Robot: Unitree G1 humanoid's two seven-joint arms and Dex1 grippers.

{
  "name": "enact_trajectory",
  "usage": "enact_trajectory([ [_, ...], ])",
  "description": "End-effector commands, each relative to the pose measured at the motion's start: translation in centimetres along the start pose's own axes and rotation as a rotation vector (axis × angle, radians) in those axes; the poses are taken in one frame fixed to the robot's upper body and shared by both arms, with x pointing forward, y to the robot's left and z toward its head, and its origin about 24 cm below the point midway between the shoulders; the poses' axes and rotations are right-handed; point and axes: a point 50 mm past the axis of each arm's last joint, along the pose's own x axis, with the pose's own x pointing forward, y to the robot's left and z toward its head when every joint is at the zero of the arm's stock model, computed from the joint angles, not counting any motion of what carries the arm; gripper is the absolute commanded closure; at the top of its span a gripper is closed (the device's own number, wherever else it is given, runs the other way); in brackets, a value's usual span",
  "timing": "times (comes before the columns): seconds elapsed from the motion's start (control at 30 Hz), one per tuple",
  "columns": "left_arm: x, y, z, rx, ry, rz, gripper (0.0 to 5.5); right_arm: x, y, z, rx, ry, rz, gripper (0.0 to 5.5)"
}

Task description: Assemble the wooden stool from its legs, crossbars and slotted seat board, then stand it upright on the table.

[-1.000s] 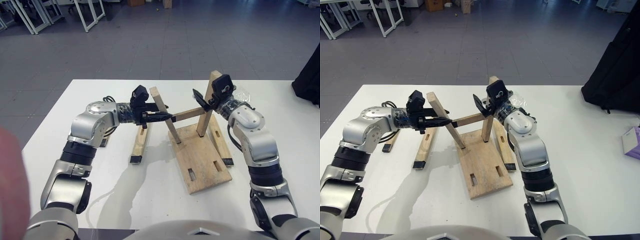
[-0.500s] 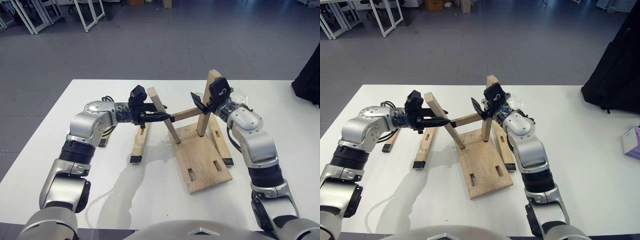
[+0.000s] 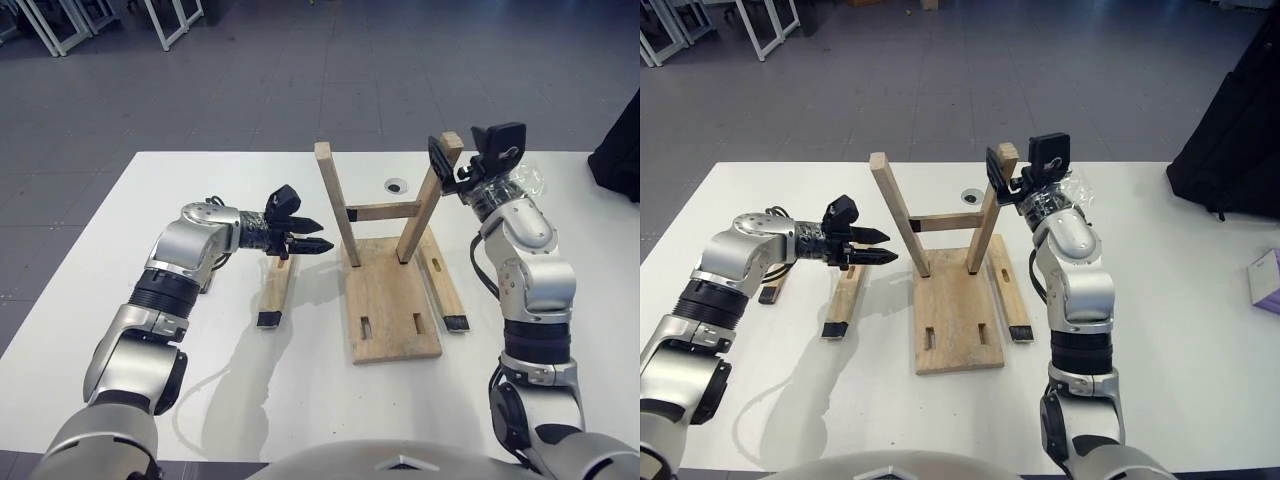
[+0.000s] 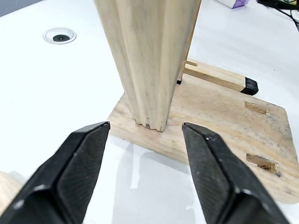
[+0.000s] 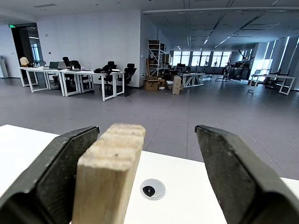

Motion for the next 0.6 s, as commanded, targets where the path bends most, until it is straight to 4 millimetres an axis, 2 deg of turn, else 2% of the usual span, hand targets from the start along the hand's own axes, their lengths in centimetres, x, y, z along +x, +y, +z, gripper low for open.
enact_trajectory([
  [0.03,-0.6,0.1,1.5,0.044,-0.014,0.012,1.96,0.4,0.3,1.4,-0.012,-0.059,0.012,1.72],
  [0.13,-1.8,0.5,1.0,0.046,-0.002,0.069,1.56,0.4,0.3,2.2,-0.009,-0.094,0.01,1.72],
  [0.2,-3.5,0.8,0.0,0.031,0.012,0.138,1.24,0.4,0.2,3.0,-0.003,-0.122,0.008,1.72],
  [0.3,-6.0,0.8,-1.9,-0.014,0.016,0.265,1.24,0.1,-0.2,4.2,0.011,-0.169,-0.01,1.72],
  [0.4,-8.1,0.7,-4.8,-0.083,0.053,0.411,1.24,-0.5,-0.9,4.9,0.028,-0.202,-0.041,1.72],
  [0.53,-9.9,0.9,-8.2,-0.201,0.077,0.575,1.24,-1.1,-1.2,4.8,0.032,-0.196,-0.06,1.72],
  [0.6,-10.7,1.3,-9.4,-0.244,0.048,0.725,1.24,-1.6,-0.9,4.6,0.049,-0.194,-0.061,1.72],
])
